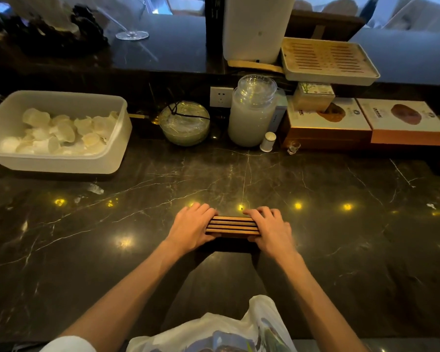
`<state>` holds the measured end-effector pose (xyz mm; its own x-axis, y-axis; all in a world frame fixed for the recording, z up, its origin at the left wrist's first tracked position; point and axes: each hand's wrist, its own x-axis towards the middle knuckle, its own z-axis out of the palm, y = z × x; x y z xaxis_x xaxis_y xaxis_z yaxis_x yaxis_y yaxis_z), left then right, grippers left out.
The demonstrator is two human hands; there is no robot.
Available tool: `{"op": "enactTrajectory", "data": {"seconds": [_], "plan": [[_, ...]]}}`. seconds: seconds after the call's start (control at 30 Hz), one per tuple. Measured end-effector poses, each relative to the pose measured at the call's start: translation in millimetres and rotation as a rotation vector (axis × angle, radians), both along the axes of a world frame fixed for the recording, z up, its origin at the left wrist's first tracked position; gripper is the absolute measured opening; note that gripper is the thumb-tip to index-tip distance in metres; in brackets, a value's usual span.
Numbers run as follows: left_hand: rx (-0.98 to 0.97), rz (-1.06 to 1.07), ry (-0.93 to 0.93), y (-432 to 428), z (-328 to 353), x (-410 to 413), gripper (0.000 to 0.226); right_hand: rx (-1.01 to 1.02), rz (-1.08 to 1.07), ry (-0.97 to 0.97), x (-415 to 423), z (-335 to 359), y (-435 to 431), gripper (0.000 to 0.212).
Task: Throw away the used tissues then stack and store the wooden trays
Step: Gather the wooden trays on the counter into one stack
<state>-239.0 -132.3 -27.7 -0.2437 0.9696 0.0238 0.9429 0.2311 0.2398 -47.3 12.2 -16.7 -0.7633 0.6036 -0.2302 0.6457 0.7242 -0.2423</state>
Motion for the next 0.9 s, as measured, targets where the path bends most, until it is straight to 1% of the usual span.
{"op": "enactTrajectory", "data": {"seconds": [0.07, 0.2, 0.37, 0.47, 0.6, 0.7, 0.77, 0.9], "plan": [[-0.001, 0.0, -0.003, 1.9, -0.7, -1.2, 0.046, 0.009, 0.0, 0.045, -1.5, -1.4, 3.1, 0.065], [-0.035, 0.004, 0.015, 8.6, 1.8, -2.0, 0.049, 0.108, 0.023, 0.107, -4.7, -2.4, 7.5, 0.055], [-0.097, 0.044, 0.06, 9.4, 1.3, 4.9, 0.056, 0.152, 0.029, 0.135, -3.3, -0.1, 4.0, 0.052], [-0.118, 0.051, 0.077, 10.1, 2.0, 6.1, 0.057, 0.171, 0.028, 0.138, -3.8, -1.6, 2.2, 0.051], [-0.137, 0.043, 0.061, 11.9, 4.4, 4.7, 0.055, 0.192, 0.007, 0.086, -12.2, -3.0, 0.9, 0.056], [-0.102, 0.028, 0.062, 7.9, 1.3, 4.1, 0.053, 0.226, 0.002, 0.031, -14.2, -6.6, -1.2, 0.06], [-0.038, 0.0, 0.041, 4.8, -2.4, 0.5, 0.05, 0.258, 0.005, 0.068, -10.0, -13.5, -1.5, 0.058], [0.11, -0.055, -0.131, -6.2, -4.5, -10.7, 0.049, 0.25, 0.059, 0.152, -3.1, -14.2, 4.0, 0.054]]}}
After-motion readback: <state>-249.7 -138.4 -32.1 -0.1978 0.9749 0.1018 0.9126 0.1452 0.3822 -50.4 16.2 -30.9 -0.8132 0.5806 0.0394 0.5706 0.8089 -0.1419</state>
